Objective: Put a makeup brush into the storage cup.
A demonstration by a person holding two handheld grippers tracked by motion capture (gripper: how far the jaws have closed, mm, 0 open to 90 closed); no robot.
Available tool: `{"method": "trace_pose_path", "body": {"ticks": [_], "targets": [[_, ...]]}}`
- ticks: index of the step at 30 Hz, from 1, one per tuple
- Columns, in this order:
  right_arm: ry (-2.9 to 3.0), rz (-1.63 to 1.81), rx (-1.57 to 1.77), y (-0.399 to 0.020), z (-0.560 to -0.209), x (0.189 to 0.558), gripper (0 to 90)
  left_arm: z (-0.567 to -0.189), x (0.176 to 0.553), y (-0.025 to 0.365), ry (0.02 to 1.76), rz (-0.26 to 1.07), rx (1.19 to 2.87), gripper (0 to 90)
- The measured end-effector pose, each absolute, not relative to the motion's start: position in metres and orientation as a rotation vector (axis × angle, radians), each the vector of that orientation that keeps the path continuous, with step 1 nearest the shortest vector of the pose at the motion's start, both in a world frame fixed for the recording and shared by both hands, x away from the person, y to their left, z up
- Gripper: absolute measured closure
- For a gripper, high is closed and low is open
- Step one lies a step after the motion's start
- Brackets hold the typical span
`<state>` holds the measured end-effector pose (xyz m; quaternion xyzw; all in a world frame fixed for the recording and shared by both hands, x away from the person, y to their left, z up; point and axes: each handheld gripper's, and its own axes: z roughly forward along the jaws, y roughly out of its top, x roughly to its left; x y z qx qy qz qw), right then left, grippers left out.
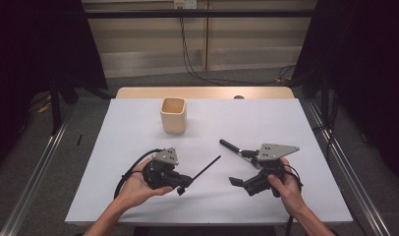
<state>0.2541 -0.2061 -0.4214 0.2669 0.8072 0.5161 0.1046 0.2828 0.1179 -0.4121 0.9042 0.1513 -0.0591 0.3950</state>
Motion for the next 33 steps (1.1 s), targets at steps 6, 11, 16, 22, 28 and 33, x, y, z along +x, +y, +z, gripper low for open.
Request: {"method": "trace_pose_path", "body": {"ticks": [6,11,16,22,28,33], "targets": [[2.464,1.474,0.770,-0.201,-0.422,0.258,0.4,-0.412,0.286,0.114,0.365,-0.203,2.357,85.7],[2.539,1.449,0.765,-0.199,-0.423,0.262,0.4,-0.413,0.287,0.112,0.331,-0.214,2.415,85.7],[2.602,1.398,0.735,-0.193,-0.422,0.268,0.7,-0.414,0.291,0.108,0.318,-0.214,2.474,85.7],[2.667,1.345,0.660,-0.182,-0.423,0.272,1.6,-0.410,0.295,0.103,0.311,-0.204,2.533,85.7],[2.715,1.248,0.644,-0.171,-0.419,0.276,1.6,-0.407,0.299,0.100,0.292,-0.199,2.588,85.7],[2.775,1.223,0.595,-0.168,-0.418,0.282,1.9,-0.403,0.301,0.098,0.276,-0.187,2.626,85.7]]}}
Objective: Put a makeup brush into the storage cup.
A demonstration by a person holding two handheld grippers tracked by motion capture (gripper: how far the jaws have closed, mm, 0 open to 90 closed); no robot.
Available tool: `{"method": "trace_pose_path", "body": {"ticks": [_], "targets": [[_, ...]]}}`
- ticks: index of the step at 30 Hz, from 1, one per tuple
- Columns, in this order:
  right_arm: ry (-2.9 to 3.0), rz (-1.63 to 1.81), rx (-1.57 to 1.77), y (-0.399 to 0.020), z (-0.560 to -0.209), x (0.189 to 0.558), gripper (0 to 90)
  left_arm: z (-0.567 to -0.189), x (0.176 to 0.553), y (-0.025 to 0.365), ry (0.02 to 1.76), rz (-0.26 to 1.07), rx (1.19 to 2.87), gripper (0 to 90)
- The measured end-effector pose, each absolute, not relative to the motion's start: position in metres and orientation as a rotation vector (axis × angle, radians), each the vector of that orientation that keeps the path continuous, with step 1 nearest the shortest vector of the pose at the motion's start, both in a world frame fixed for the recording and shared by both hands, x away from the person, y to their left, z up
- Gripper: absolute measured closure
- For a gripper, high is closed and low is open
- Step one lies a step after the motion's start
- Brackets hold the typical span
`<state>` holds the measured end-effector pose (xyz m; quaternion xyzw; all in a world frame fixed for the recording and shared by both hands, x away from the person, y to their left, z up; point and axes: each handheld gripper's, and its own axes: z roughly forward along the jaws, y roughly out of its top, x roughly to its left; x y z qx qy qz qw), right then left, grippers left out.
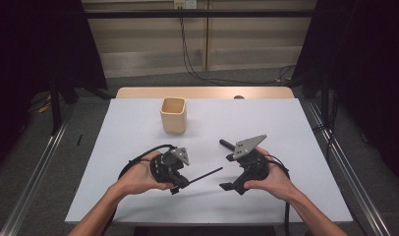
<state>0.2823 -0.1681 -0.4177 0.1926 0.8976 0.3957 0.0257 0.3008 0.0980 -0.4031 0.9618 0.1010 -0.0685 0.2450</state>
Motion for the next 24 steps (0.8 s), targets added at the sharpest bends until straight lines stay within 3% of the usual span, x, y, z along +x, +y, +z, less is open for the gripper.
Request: {"method": "trace_pose_path", "body": {"ticks": [12,19,22,24], "targets": [[2.924,1.124,0.513,-0.158,-0.421,0.290,13.8,-0.399,0.301,0.091,0.229,-0.166,2.716,85.7],[2.981,1.018,0.467,-0.151,-0.417,0.294,11.5,-0.400,0.303,0.088,0.228,-0.176,2.758,85.6],[2.996,0.972,0.457,-0.147,-0.416,0.296,4.2,-0.399,0.304,0.087,0.212,-0.182,2.779,85.7],[3.022,0.945,0.433,-0.144,-0.416,0.297,5.8,-0.400,0.305,0.086,0.202,-0.169,2.791,85.6]]}}
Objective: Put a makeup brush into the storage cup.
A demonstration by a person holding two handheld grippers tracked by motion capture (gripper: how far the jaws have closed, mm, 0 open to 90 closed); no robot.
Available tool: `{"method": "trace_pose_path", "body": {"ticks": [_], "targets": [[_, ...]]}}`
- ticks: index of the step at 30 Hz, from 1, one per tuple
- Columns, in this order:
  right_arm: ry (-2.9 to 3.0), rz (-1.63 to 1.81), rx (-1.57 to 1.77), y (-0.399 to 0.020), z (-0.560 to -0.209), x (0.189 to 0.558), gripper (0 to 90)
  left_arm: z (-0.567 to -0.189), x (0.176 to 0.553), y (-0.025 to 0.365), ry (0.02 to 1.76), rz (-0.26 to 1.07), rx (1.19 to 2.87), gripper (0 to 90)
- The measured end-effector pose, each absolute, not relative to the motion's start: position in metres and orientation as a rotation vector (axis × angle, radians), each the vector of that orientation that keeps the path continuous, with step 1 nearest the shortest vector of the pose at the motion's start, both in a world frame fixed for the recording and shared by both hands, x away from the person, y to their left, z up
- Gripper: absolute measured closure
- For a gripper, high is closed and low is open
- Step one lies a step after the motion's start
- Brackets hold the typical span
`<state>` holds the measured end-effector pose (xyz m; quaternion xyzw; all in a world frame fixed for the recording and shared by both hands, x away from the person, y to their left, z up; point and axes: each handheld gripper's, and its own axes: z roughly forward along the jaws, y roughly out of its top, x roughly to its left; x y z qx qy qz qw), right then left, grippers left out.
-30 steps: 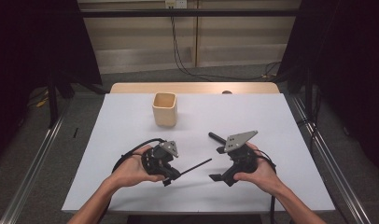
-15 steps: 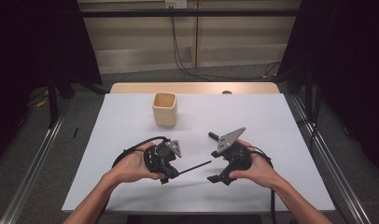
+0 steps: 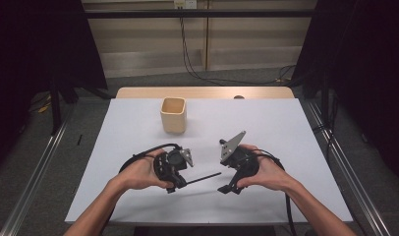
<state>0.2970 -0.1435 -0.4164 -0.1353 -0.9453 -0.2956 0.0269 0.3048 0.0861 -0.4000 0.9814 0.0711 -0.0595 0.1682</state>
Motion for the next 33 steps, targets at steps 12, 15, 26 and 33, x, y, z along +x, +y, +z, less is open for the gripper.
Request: {"method": "trace_pose_path", "body": {"ticks": [12,15,26,33], "targets": [[-2.954,-0.775,-0.311,-0.126,-0.418,0.306,16.3,-0.399,0.305,0.079,0.195,-0.173,2.816,85.7],[-2.953,-0.754,-0.271,-0.123,-0.419,0.307,27.2,-0.400,0.305,0.077,0.179,-0.163,2.817,85.7],[-2.935,-0.750,-0.228,-0.120,-0.420,0.313,57.4,-0.400,0.305,0.074,0.176,-0.147,2.820,85.7],[-2.934,-0.746,-0.198,-0.121,-0.420,0.313,70.6,-0.402,0.305,0.071,0.160,-0.151,2.826,85.7]]}}
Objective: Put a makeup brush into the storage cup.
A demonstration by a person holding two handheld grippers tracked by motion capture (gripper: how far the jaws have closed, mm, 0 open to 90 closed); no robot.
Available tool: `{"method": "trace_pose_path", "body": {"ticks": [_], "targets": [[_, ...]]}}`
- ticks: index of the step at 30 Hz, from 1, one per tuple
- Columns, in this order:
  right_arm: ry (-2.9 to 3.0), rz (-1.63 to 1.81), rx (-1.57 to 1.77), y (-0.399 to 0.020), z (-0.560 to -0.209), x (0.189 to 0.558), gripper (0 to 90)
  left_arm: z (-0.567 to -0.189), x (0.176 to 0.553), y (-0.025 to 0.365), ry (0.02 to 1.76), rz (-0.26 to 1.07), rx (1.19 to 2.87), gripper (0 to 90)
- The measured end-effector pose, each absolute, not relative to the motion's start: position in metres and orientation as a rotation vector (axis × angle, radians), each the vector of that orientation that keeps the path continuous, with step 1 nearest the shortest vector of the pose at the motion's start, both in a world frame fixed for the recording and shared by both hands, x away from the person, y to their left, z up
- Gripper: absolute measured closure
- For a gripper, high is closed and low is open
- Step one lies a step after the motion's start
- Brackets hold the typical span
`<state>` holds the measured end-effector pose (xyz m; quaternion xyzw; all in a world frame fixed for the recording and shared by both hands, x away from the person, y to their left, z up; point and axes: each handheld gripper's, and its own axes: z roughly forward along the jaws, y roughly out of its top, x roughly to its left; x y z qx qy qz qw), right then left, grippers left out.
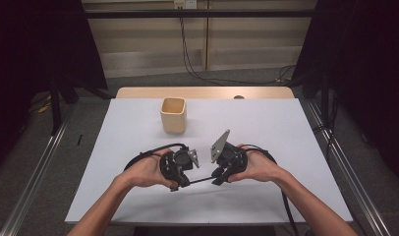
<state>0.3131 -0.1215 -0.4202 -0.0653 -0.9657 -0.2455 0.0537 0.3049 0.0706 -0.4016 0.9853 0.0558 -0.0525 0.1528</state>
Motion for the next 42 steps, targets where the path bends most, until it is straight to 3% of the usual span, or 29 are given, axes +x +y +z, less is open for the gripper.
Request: {"method": "trace_pose_path", "body": {"ticks": [5,28,35,42], "targets": [[-2.939,-0.736,-0.177,-0.120,-0.422,0.312,82.0,-0.403,0.305,0.070,0.140,-0.155,2.836,85.7],[-2.898,-0.801,-0.146,-0.124,-0.421,0.314,86.0,-0.404,0.313,0.083,0.164,-0.130,2.728,82.0],[-2.890,-0.781,-0.173,-0.124,-0.421,0.313,86.0,-0.405,0.315,0.089,0.215,-0.093,2.673,68.5],[-2.890,-0.766,-0.180,-0.125,-0.422,0.314,86.0,-0.404,0.317,0.100,0.288,-0.058,2.627,42.3]]}}
